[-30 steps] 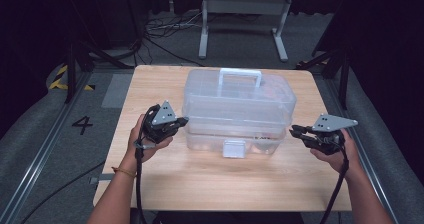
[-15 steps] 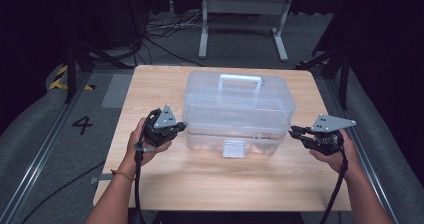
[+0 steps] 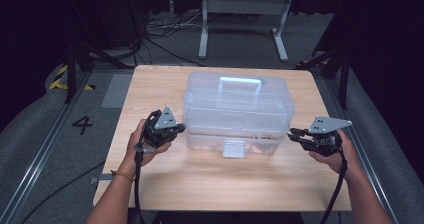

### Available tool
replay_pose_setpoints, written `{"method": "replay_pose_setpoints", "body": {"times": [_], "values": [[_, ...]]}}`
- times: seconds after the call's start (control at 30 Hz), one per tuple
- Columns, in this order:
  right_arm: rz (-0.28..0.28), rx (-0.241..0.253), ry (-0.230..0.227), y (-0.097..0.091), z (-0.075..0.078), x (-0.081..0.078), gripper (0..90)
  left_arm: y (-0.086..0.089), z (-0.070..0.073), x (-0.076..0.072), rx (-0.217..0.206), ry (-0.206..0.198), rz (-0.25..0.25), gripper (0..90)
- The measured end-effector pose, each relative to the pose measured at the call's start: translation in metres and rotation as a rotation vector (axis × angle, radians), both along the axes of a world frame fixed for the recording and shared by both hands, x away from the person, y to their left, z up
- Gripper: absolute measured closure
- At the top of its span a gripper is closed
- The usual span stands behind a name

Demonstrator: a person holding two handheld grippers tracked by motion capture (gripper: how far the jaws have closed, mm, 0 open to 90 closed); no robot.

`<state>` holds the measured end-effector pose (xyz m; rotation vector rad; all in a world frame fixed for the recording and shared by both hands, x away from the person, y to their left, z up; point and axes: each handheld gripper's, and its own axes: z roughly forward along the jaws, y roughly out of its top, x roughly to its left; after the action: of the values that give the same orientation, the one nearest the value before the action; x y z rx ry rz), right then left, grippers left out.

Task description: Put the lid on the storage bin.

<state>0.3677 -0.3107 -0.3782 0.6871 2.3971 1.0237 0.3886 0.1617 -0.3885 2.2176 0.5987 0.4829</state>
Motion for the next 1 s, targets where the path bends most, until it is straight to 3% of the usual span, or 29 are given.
{"method": "replay_pose_setpoints", "body": {"times": [0.47, 0.57, 0.67, 0.83, 1.0], "values": [[0.027, 0.001, 0.018, 0.001, -0.001, -0.001, 70.6, 0.004, -0.006, -0.001, 0.017, 0.008, 0.014, 90.0], [0.016, -0.003, 0.021, 0.000, -0.001, -0.001, 68.1, 0.004, -0.008, -0.001, 0.064, -0.003, 0.021, 90.0], [0.012, 0.000, 0.028, -0.001, -0.002, 0.000, 67.0, 0.005, -0.010, -0.001, 0.073, 0.005, 0.022, 90.0], [0.000, 0.005, 0.029, 0.000, -0.005, 0.003, 64.7, 0.010, -0.015, 0.000, 0.010, 0.025, 0.034, 90.0], [-0.010, 0.025, 0.030, 0.000, -0.007, 0.004, 63.8, 0.011, -0.018, -0.001, 0.007, 0.022, 0.045, 90.0]]}}
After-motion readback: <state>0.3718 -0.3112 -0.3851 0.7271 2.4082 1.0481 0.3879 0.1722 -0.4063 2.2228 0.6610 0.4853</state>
